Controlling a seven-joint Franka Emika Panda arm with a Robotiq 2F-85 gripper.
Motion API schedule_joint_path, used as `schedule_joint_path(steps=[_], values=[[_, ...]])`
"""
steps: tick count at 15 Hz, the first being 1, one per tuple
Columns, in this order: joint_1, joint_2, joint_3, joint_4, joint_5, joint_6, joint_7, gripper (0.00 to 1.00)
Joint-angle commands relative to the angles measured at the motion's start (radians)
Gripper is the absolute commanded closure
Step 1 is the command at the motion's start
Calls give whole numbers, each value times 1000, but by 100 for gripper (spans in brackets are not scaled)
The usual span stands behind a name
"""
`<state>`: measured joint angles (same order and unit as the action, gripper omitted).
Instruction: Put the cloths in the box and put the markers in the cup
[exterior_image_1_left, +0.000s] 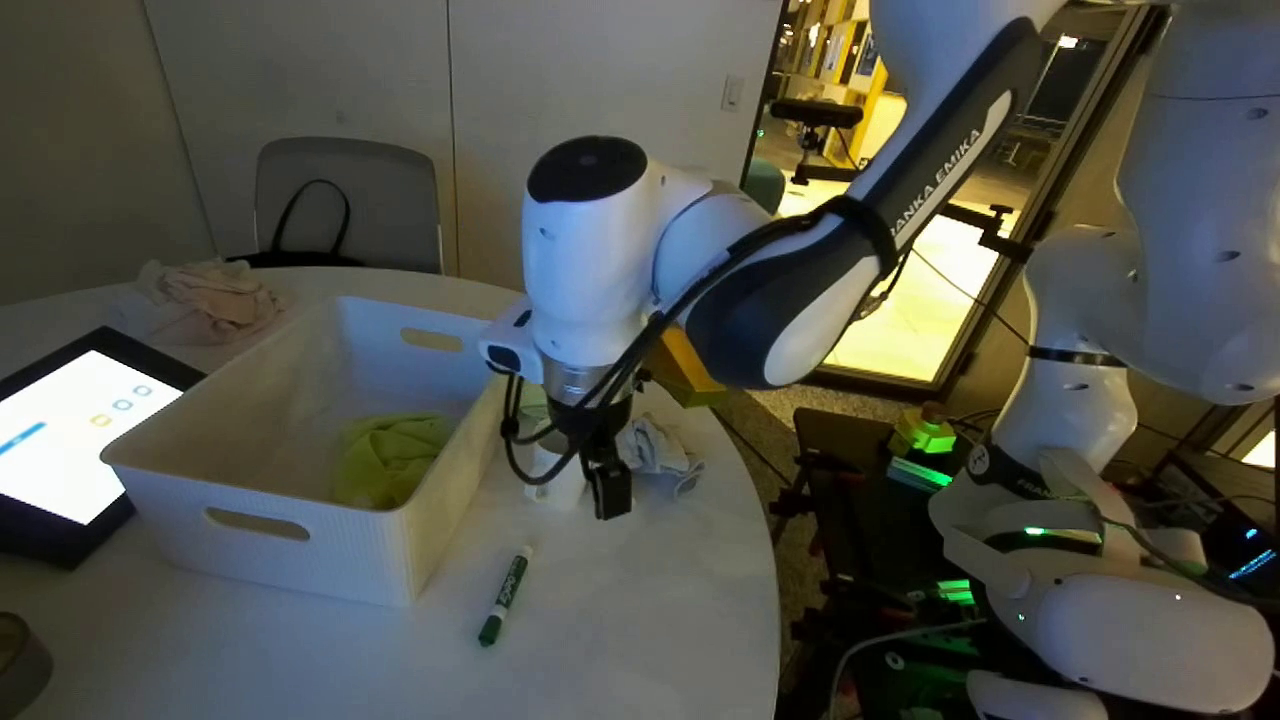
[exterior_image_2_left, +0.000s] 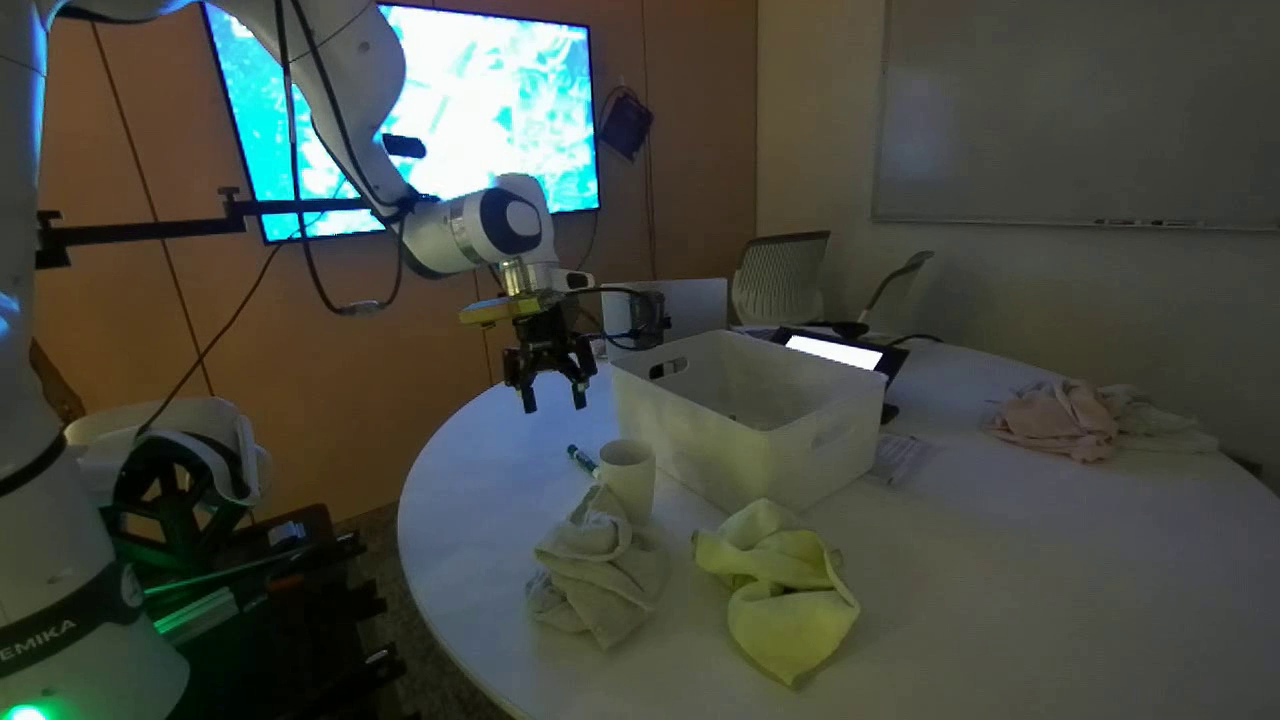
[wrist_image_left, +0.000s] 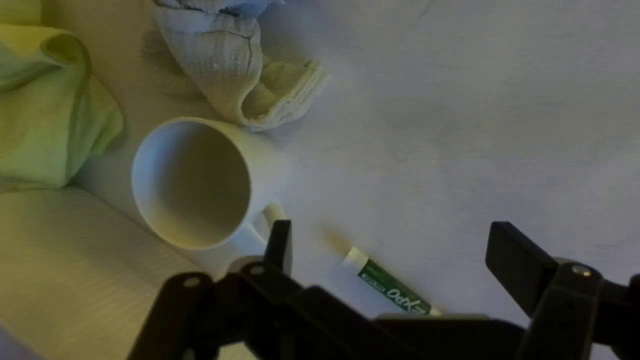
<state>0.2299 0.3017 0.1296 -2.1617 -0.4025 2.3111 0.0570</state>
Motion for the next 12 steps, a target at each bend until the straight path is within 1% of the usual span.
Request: schedule_joint_path(steps=[1, 5, 12], values=[[3, 31, 29, 3, -15, 19, -152, 0], [20, 75, 56, 22, -26, 15, -242, 0], [54, 129, 71, 36, -59, 53, -300, 0]])
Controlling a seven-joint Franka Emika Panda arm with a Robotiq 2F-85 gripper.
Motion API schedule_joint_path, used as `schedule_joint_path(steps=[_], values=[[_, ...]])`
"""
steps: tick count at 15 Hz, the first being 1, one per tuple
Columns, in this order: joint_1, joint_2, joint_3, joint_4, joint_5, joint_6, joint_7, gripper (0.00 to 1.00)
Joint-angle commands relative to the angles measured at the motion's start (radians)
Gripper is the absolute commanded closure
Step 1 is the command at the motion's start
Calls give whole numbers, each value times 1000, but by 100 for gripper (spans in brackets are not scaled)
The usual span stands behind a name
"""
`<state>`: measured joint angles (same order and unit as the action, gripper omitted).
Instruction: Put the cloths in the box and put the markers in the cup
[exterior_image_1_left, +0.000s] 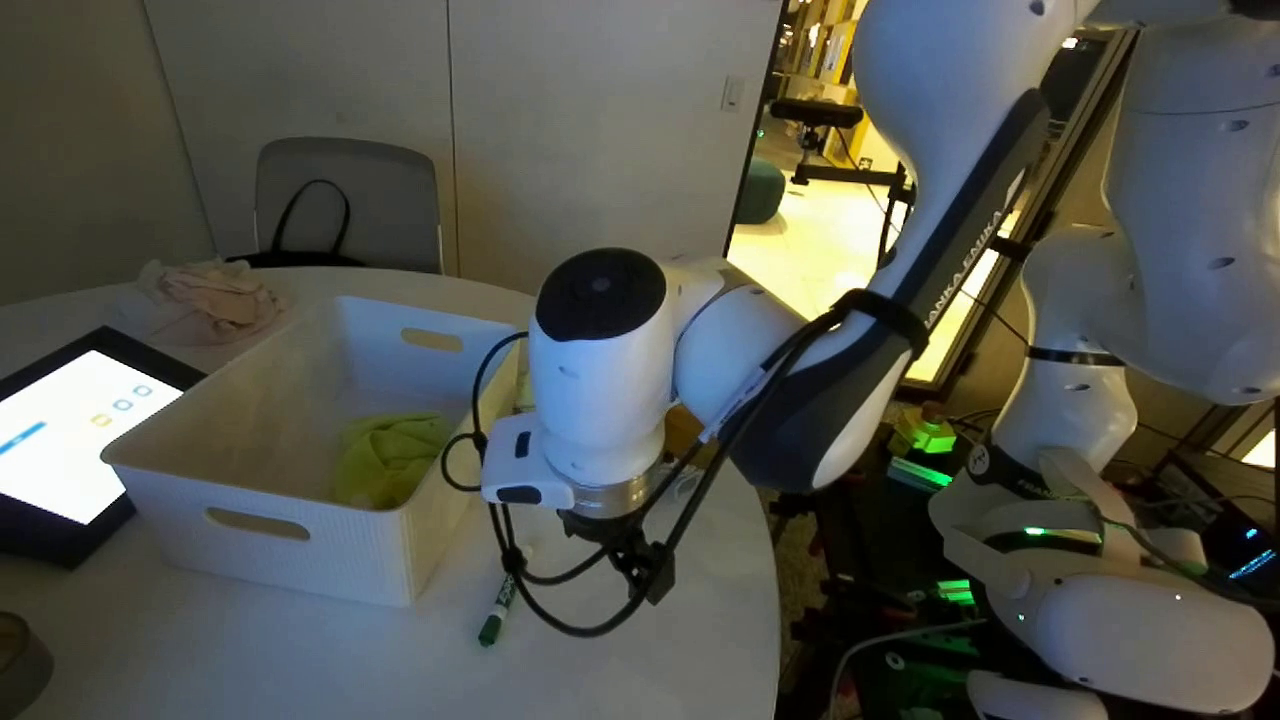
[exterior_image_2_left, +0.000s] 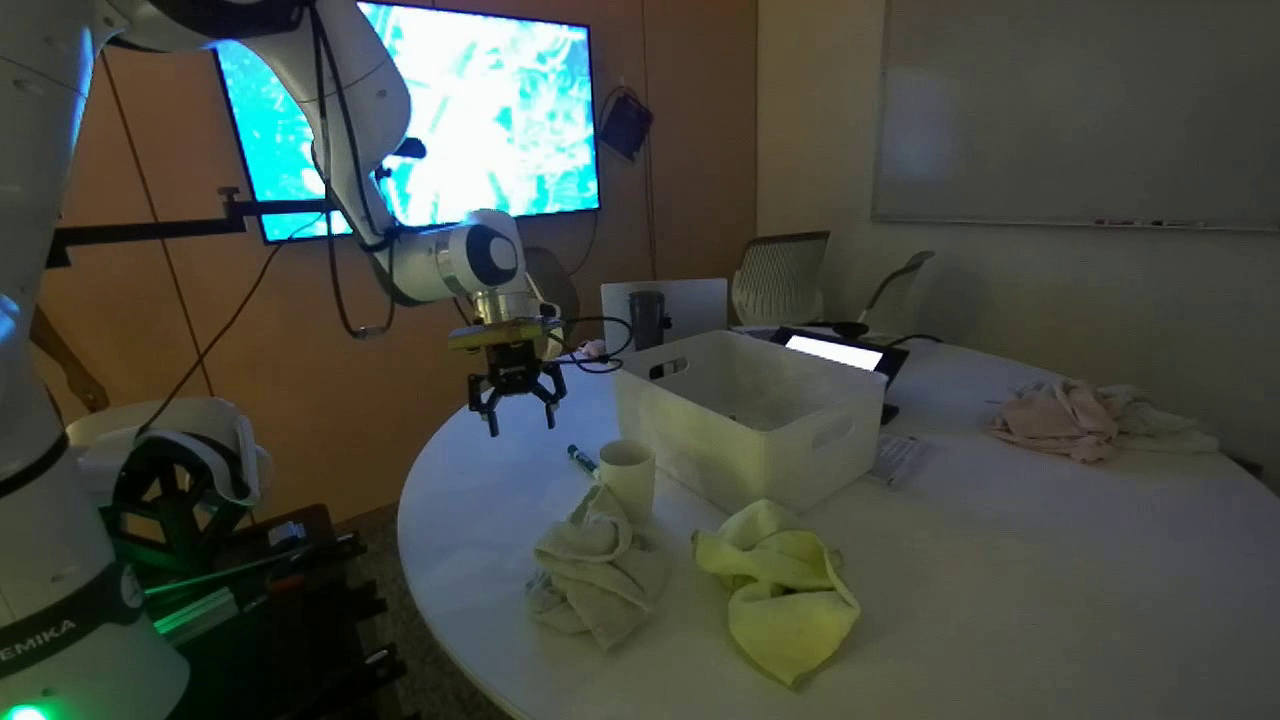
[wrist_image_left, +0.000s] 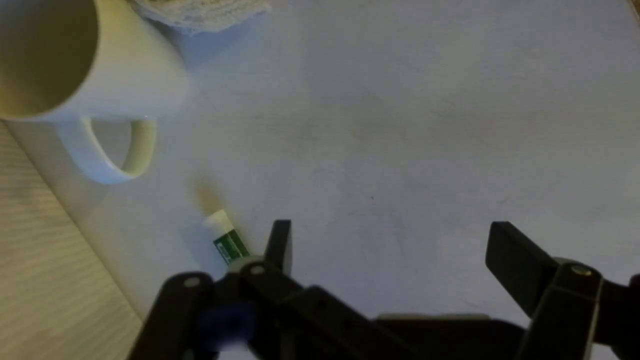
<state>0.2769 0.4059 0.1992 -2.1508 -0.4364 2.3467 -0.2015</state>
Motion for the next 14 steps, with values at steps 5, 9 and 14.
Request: schedule_joint_path(steps=[5, 9, 14], values=[[8, 62, -3, 51, -66, 31, -108, 0], [18, 109, -3, 91, -105, 38, -153, 0], [34, 160, -4, 138, -133, 40, -176, 0]])
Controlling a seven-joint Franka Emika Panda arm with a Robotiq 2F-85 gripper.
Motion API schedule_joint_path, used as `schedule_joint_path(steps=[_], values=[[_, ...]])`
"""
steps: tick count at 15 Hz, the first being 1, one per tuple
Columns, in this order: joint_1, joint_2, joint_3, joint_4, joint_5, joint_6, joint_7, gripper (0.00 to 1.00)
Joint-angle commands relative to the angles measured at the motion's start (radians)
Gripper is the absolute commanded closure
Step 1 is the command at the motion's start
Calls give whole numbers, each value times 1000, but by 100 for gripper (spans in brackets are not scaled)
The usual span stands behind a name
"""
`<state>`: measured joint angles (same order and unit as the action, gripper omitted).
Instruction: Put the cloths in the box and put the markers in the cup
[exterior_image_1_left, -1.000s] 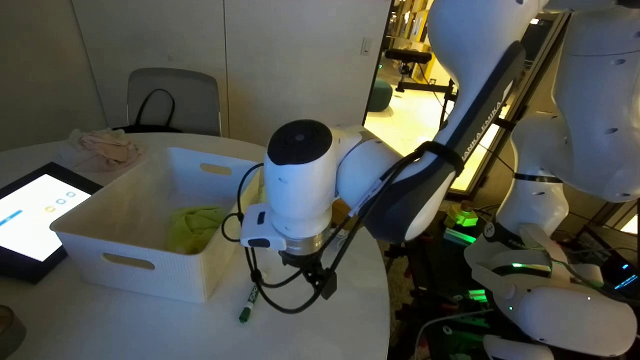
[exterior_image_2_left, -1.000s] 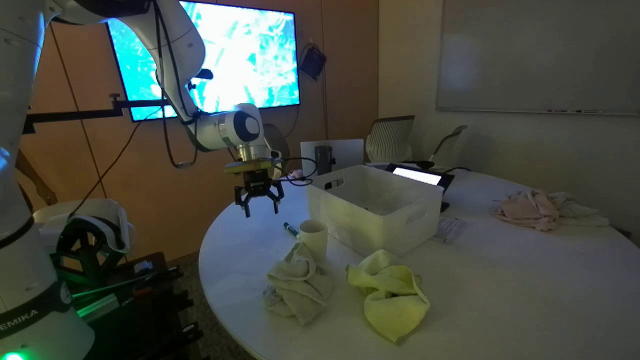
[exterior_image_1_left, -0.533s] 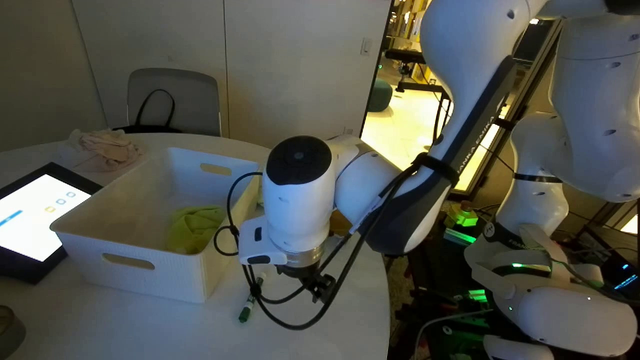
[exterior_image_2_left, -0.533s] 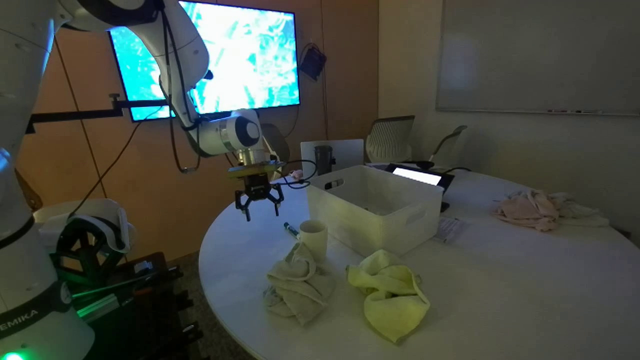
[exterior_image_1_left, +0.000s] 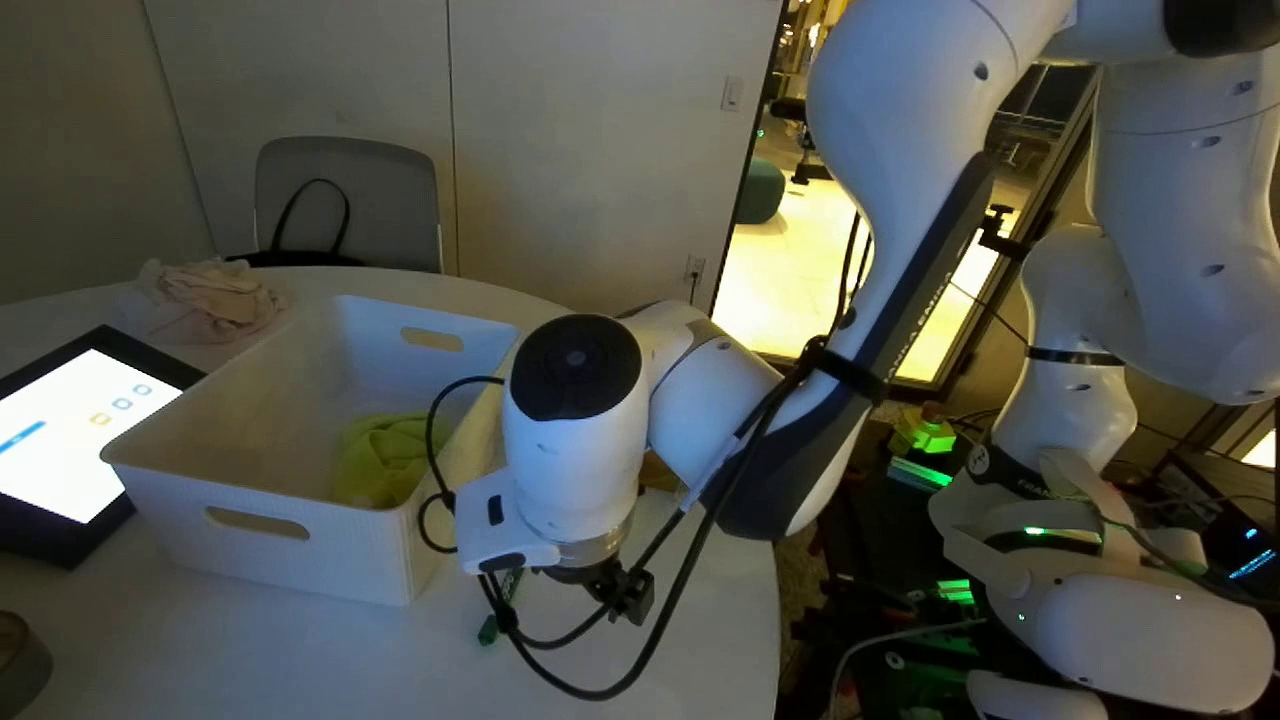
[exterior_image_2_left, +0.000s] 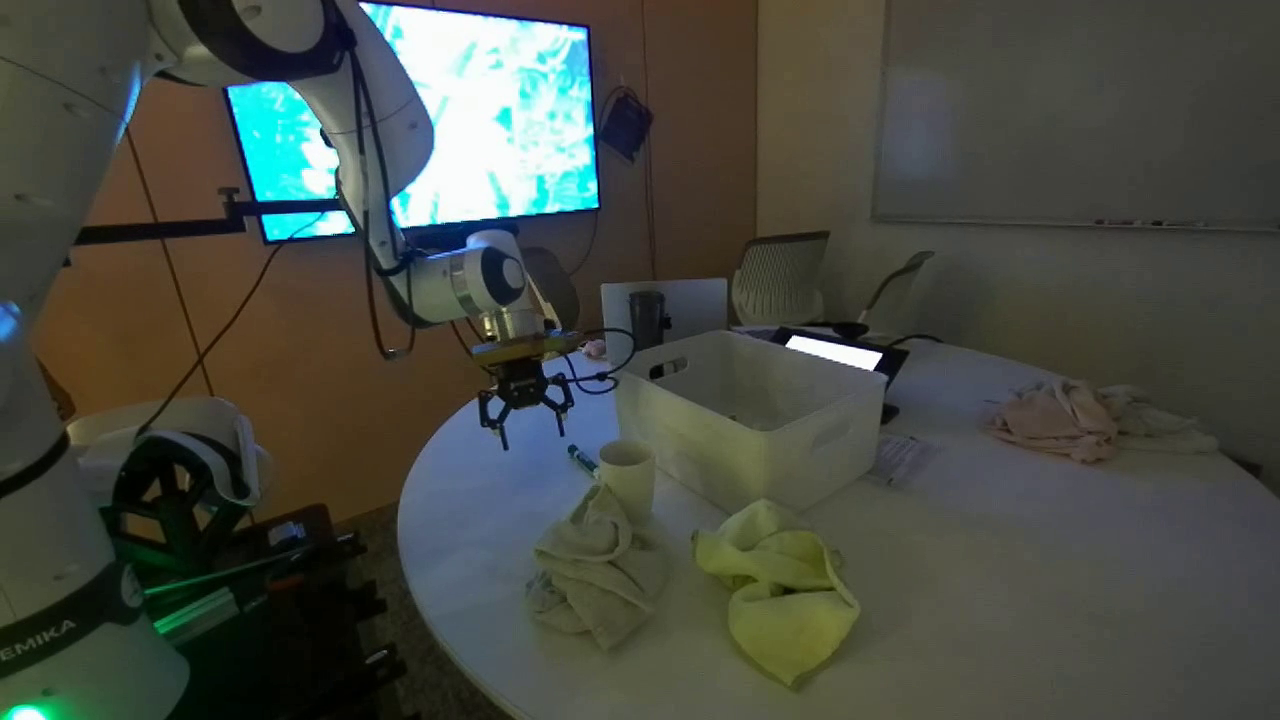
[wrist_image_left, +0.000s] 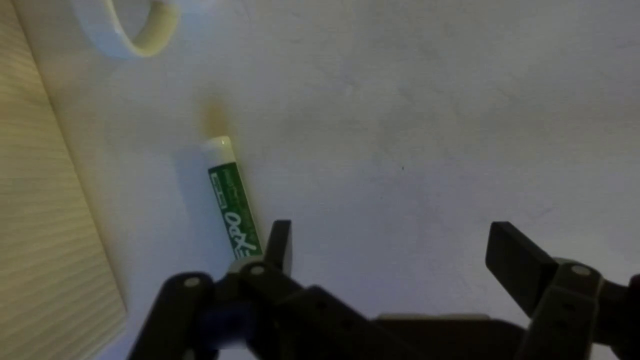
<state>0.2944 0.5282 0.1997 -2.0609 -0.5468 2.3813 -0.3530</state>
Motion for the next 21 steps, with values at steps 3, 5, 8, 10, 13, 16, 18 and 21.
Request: schedule_joint_path(steps=[3, 5, 8, 10, 13, 16, 18, 21], values=[[23, 56, -5, 66, -32, 11, -26, 0], [22, 66, -3, 77, -36, 15, -30, 0], [22, 81, -4, 94, -39, 21, -37, 0], [26, 95, -9, 109, -48, 21, -40, 0], [24, 120, -10, 134, -49, 14, -48, 0], [20, 142, -13, 157, -42, 7, -56, 0], [18, 153, -16, 169, -40, 6, -58, 0], [12, 166, -21, 184, -35, 5, -63, 0]])
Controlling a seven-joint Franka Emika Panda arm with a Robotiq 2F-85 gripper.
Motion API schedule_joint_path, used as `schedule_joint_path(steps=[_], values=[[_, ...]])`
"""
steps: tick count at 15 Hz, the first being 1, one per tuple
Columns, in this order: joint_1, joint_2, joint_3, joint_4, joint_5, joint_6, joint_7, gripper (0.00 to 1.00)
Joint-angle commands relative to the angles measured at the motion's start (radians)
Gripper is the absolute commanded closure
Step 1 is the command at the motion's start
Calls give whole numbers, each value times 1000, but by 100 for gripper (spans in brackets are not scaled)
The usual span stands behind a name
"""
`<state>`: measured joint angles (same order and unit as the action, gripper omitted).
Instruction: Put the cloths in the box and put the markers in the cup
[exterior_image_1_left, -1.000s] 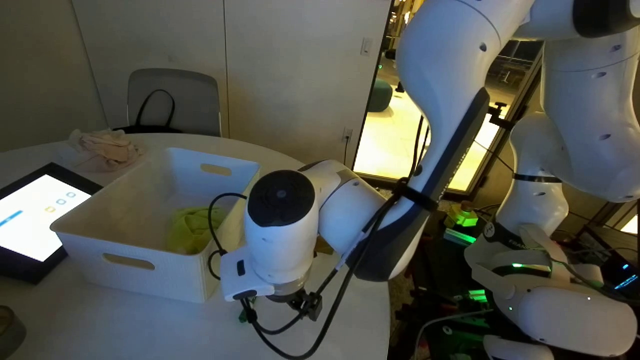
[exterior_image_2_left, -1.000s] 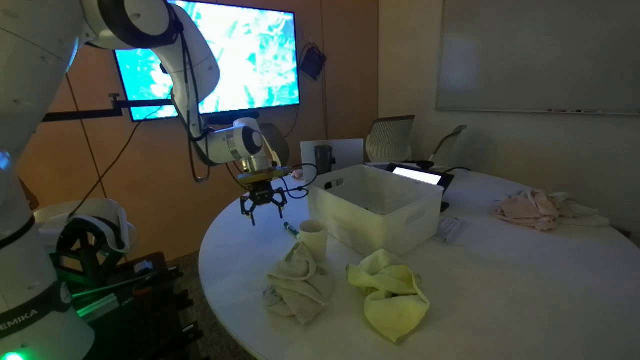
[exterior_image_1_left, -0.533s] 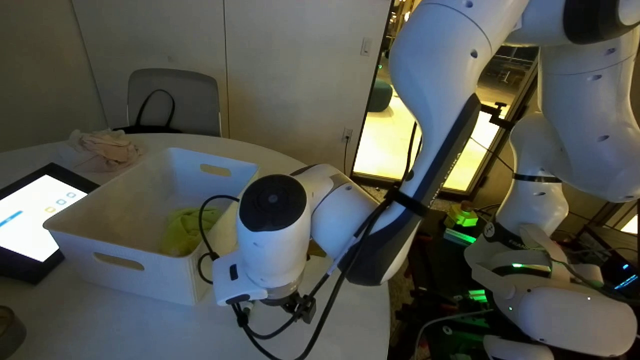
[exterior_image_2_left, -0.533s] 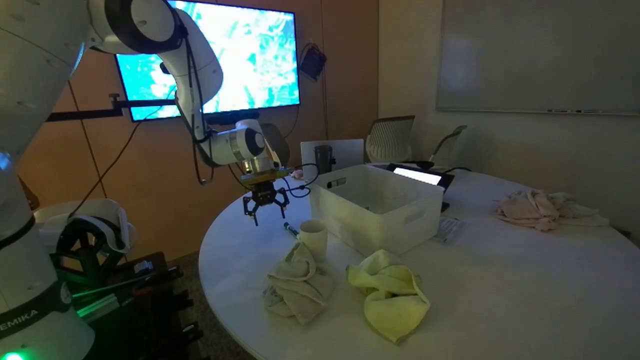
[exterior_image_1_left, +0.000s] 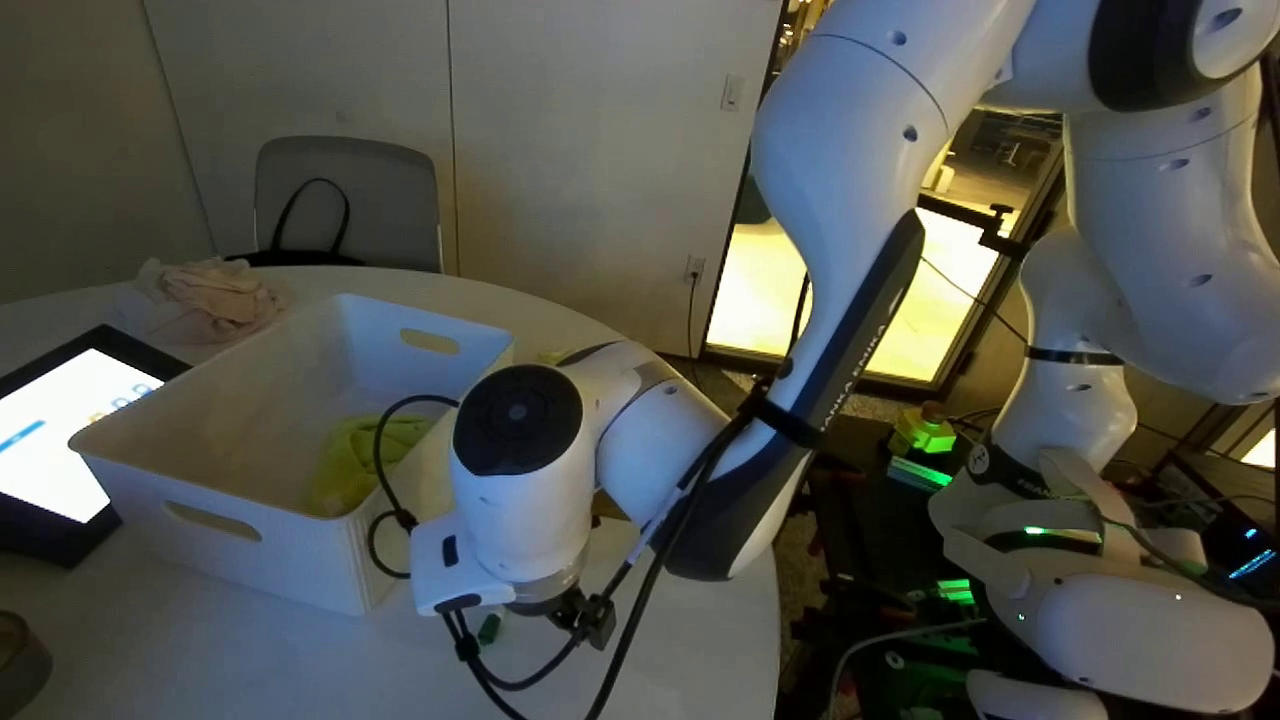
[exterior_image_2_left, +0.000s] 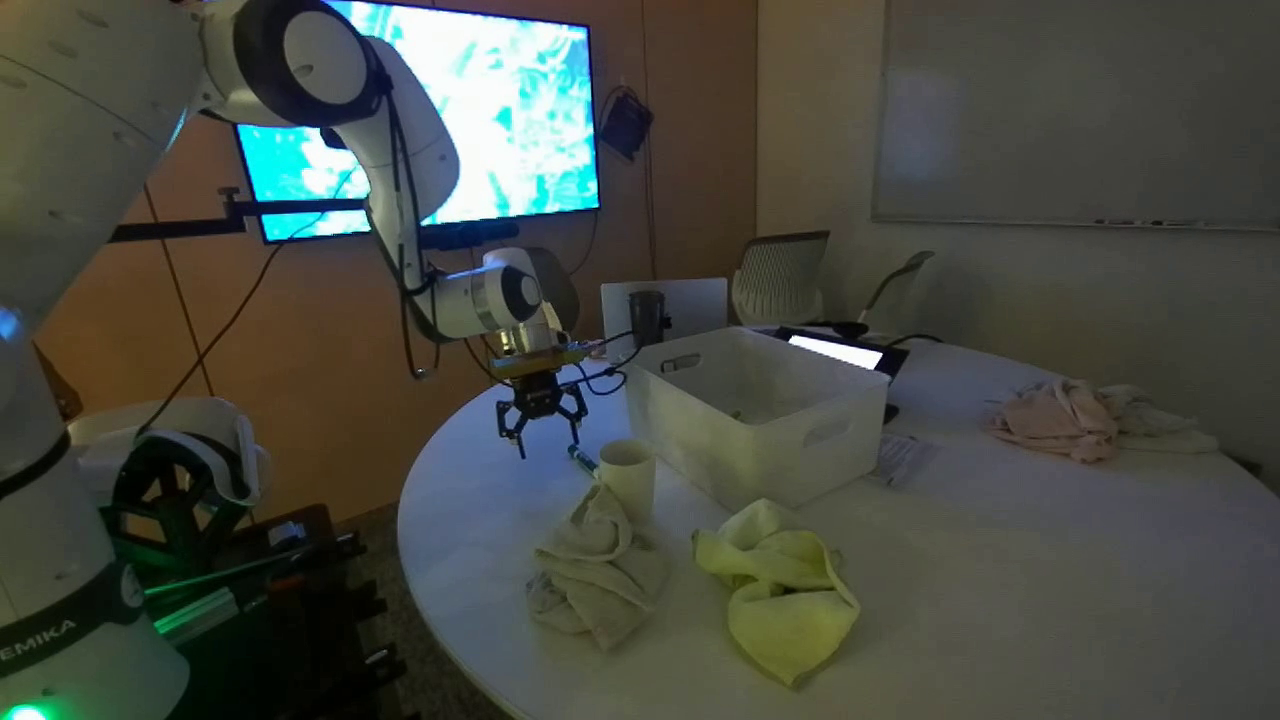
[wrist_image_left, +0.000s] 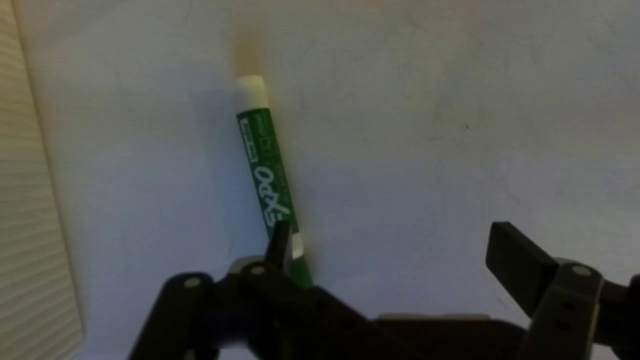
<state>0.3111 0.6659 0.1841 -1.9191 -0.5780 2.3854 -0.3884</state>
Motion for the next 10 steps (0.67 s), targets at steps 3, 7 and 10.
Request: schedule_joint_path(steps=[3, 7, 10], values=[[-11, 39, -9, 55, -2, 2, -34, 0], [-28, 54, 0, 79, 13, -8, -72, 0], [-44, 75, 10, 107, 30, -22, -122, 0]])
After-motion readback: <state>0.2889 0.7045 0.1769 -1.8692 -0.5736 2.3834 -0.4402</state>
